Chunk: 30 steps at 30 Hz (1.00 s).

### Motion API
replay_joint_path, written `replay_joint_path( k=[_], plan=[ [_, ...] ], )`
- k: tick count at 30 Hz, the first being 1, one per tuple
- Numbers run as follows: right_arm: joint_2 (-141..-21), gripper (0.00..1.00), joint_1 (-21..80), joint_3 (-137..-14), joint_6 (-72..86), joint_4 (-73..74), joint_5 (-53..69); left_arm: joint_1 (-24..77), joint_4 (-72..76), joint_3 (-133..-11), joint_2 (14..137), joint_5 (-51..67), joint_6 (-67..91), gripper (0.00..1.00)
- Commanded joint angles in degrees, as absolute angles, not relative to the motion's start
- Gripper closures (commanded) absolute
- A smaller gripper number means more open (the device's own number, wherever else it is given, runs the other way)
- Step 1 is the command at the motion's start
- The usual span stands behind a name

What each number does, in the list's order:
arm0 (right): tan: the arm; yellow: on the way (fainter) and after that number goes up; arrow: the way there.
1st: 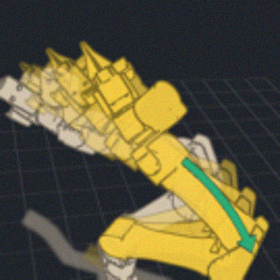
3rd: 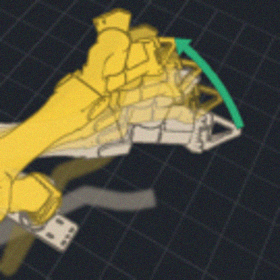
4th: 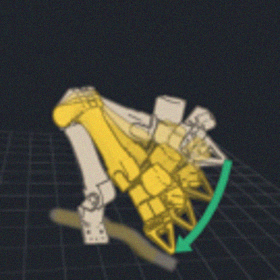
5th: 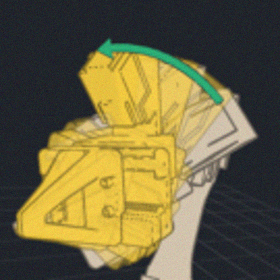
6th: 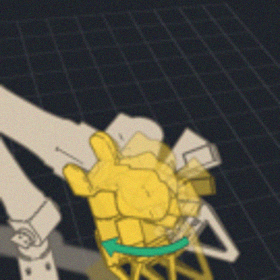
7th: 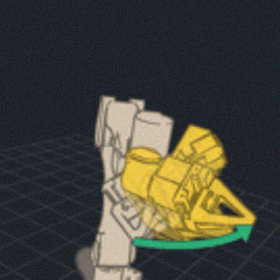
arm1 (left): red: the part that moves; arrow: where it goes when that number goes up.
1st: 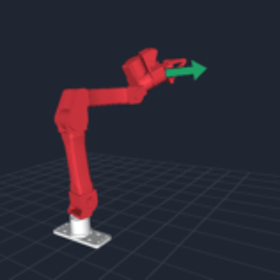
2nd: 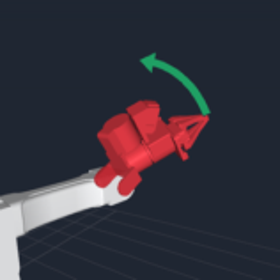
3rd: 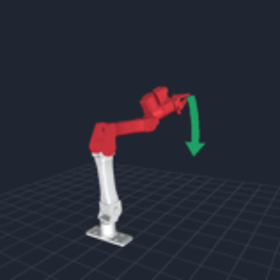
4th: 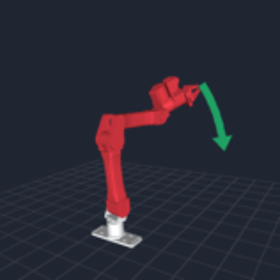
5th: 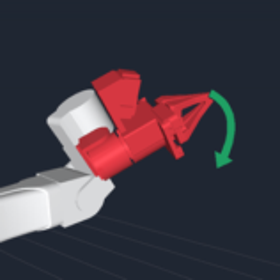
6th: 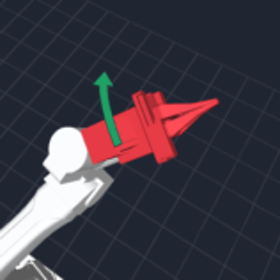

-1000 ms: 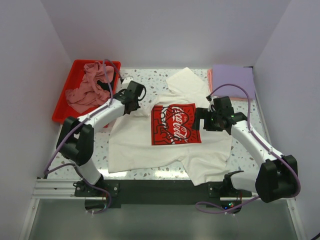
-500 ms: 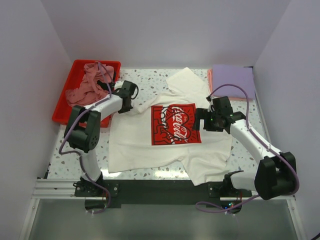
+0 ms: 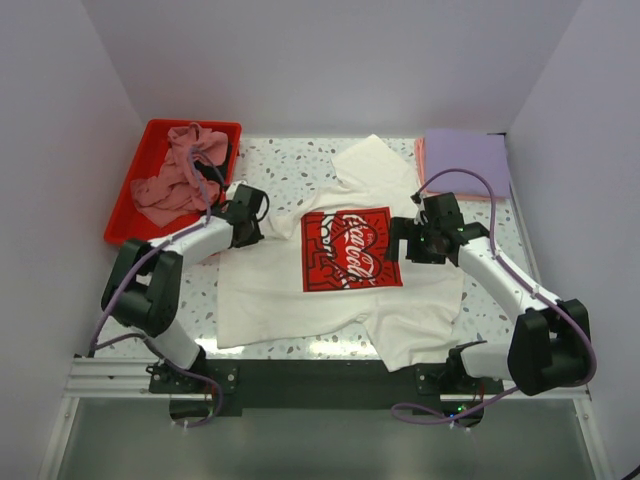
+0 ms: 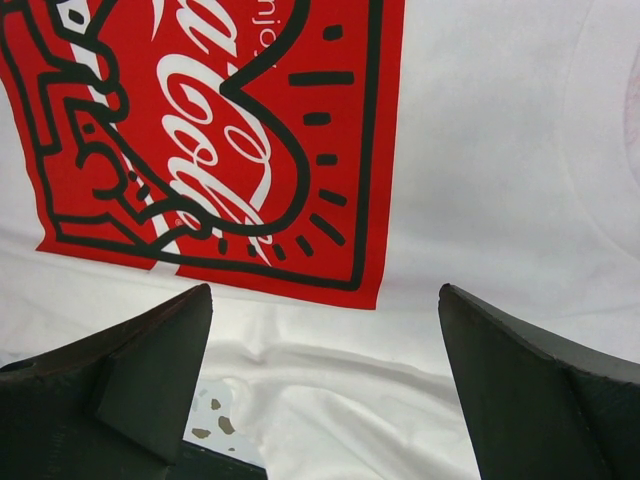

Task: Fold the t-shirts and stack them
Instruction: Flatten the tshirt out

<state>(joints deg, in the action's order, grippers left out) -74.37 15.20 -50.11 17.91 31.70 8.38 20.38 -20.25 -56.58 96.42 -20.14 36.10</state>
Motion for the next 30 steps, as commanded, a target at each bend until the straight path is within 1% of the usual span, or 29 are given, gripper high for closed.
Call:
replay_joint_path(
  k=[1,2,5,13,16,17,19,20,25,27,28,30],
  plan=[
    [-74.01,0.01,15.12,-51.42,17.49,31.03,7.65,22.06,-13.36,-54.94,91.24,-16.62,32.00,0.96],
    [-73.92,0.01,15.12,-51.42,17.49,31.03,7.73,23.19,-12.92,-54.50,90.19,-16.18,31.04,0.93],
    [-73.74,0.01,15.12,-51.42,17.49,31.03,7.73,25.56,-13.45,-53.27,88.77,-15.29,29.36,0.92],
    [-73.21,0.01,15.12,-50.98,17.49,30.94,7.91,27.60,-17.04,-46.07,84.30,-16.96,32.17,0.92],
    [-73.30,0.01,15.12,-50.98,17.49,30.76,8.26,27.77,-18.63,-44.22,83.06,-16.96,32.34,0.86],
    [-73.39,0.01,15.12,-50.89,17.49,30.76,8.35,28.12,-18.89,-44.04,82.80,-16.79,32.26,0.78],
    [-73.56,0.01,15.12,-50.98,17.58,30.59,8.44,28.21,-19.07,-43.77,81.75,-15.91,32.08,0.64],
    [-73.48,0.01,15.12,-50.89,17.58,30.59,8.44,28.39,-19.07,-44.03,81.48,-15.73,31.99,0.55],
    [-72.95,0.01,15.12,-50.89,17.49,30.85,8.53,28.74,-19.08,-47.45,77.88,-13.63,31.29,0.31],
    [-72.86,0.01,15.12,-50.89,17.58,30.67,8.61,28.74,-18.29,-48.69,77.08,-13.27,30.15,0.23],
    [-72.95,0.01,15.12,-50.80,17.58,30.67,8.70,28.74,-16.89,-50.08,76.91,-13.27,29.62,0.11],
    [-72.86,0.01,15.12,-50.80,17.67,30.59,9.14,28.65,-14.17,-52.28,78.39,-12.31,26.99,0.01]
  ],
)
